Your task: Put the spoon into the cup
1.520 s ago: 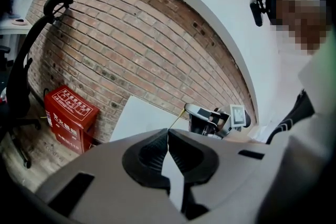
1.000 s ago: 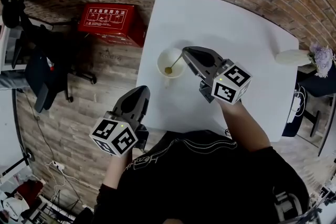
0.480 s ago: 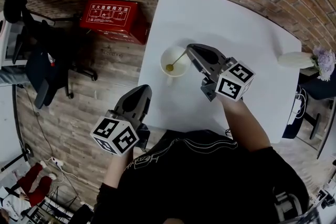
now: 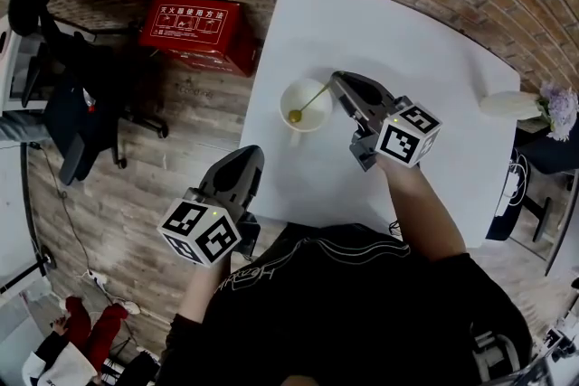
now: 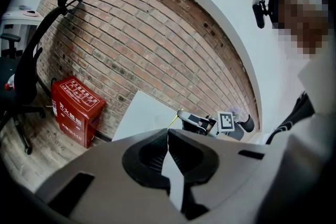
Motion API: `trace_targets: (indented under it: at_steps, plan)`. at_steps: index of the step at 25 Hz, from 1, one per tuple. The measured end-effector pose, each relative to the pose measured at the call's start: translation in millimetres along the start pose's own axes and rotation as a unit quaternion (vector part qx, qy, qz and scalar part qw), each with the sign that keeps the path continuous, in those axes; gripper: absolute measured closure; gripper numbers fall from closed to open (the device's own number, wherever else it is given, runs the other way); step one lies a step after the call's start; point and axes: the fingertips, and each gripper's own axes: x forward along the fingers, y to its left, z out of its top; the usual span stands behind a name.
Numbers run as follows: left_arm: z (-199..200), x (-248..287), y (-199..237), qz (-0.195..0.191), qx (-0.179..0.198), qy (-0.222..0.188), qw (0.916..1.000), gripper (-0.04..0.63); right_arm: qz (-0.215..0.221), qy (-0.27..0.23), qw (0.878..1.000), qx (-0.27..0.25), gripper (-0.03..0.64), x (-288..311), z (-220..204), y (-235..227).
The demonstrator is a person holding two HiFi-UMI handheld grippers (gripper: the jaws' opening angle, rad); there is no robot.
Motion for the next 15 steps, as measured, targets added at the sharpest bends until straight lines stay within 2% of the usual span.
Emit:
trace_targets:
  at_steps: [8,11,15]
  plan:
    - [1,-6,-2,-0.005,0.004,-0.004,1.0000,0.589,-0.021,-0.009,1.000,0.001,0.611,-5,1,-4]
    - [1,-11,-6,-0.010,0.010,-0.006,0.9999,0.589,-0.040,-0.016,0.999,-0.012,0.547,-16,6,-3]
    - [2,-22,-17,-0.022,0.023,-0.009,0.9995,0.589,-0.057,-0.033,0.997,-0.037,0.537,-39,21,9]
